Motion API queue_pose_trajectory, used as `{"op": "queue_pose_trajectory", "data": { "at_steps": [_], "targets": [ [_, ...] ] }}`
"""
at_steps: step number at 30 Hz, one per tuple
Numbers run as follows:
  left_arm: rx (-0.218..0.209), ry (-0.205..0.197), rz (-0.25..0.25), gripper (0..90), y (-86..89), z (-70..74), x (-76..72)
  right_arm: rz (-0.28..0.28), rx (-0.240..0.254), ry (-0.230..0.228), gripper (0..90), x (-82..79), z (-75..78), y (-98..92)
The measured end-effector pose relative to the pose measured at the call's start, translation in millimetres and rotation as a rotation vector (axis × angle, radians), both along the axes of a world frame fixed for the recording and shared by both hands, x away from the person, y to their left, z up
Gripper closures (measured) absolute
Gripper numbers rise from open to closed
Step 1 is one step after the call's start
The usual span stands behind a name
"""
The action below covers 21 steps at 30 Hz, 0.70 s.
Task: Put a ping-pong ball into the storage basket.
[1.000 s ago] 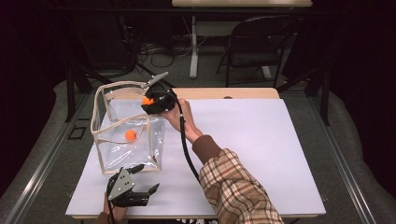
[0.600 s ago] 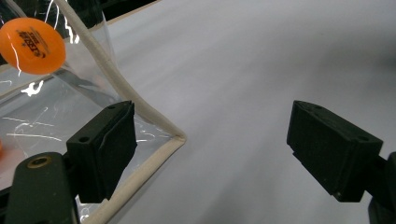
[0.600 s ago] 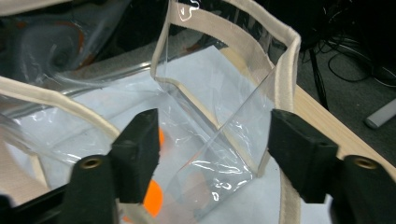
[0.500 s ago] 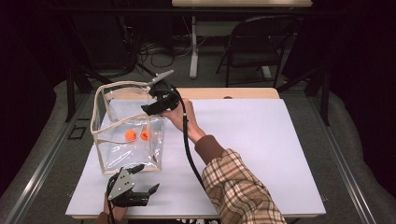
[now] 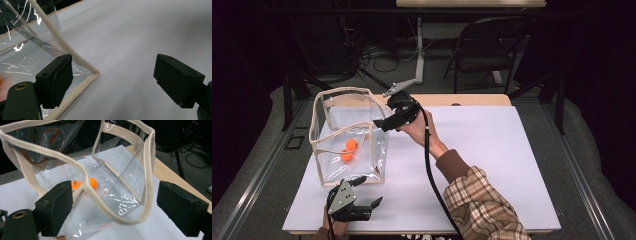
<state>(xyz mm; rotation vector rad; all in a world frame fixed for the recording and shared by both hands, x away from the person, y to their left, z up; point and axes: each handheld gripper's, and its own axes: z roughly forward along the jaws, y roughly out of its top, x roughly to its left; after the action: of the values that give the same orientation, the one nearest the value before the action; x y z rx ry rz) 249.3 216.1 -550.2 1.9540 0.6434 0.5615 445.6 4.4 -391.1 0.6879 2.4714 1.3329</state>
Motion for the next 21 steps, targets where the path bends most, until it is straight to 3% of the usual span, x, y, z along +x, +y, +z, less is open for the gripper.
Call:
{"op": "queue_pose_trajectory", "data": {
  "at_steps": [12, 21],
  "targets": [
    [0.004, -0.005, 0.002, 16.1, -0.2, 0.7, -1.2, 0.012, -0.004, -0.008, 7.9, -23.7, -9.6, -36.3],
    [0.004, -0.002, 0.003, 16.1, -0.4, 0.4, -1.0, 0.004, -0.008, -0.004, 6.6, -32.8, -17.5, -55.4]
  ]
}}
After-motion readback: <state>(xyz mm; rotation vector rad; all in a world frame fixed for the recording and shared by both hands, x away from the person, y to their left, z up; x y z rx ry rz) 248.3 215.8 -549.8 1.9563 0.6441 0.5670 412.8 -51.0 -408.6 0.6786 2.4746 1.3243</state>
